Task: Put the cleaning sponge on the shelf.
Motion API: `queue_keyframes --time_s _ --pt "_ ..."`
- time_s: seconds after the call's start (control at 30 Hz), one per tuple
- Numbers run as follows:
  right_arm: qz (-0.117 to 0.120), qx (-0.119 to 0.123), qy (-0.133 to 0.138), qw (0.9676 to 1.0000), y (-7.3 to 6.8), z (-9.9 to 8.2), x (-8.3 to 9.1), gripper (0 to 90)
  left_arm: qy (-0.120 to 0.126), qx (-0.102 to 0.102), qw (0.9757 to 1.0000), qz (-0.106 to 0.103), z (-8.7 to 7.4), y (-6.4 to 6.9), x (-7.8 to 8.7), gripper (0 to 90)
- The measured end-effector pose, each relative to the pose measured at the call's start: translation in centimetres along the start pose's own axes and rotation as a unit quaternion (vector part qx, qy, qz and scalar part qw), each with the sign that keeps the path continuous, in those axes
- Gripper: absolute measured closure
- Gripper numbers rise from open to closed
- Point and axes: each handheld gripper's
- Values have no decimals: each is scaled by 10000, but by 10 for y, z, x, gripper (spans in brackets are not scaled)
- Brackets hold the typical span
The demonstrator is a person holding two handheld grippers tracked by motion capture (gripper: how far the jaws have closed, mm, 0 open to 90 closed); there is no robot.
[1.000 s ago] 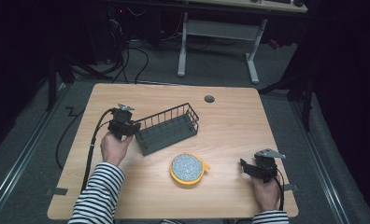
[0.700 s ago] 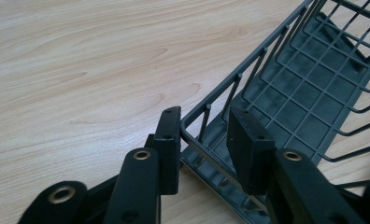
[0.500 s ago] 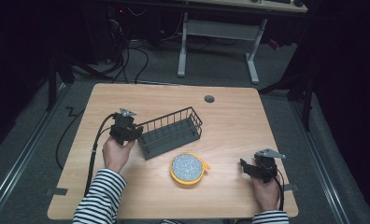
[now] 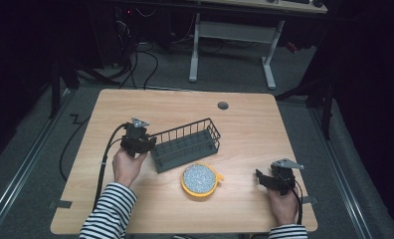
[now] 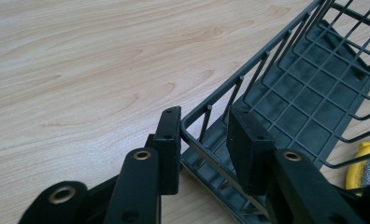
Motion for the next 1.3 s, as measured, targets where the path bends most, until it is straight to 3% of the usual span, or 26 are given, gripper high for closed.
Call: queue_keyframes --time_s 0.13,0.33,0.6,0.73,0.87,1.0,1.3 --pt "0 1 0 10000 0 0 0 331 14 -25 10000 -9 0 0 0 655" --pt "0 -1 1 10000 0 0 0 331 76 30 9999 -62 0 -1 1 489" --pt "12 -3 5 10000 0 0 0 331 259 120 9996 -41 -1 -6 17 370" --pt "23 -6 -4 10000 0 0 0 331 400 149 9991 -44 -4 -8 29 359" --pt "23 -5 -2 10000 0 0 0 331 434 317 9984 -160 -10 -10 38 362" --pt "28 3 2 10000 0 0 0 331 385 285 9988 -43 -20 -10 47 366" --pt "23 -7 -2 10000 0 0 0 331 468 429 9980 -16 -45 -12 60 365"
Point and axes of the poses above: each handheld gripper's, and its own axes: x roughly backward along the jaws, z roughly out of its top, y roughly to its right, and after that the axes turned 10 degrees about -x, right-handed
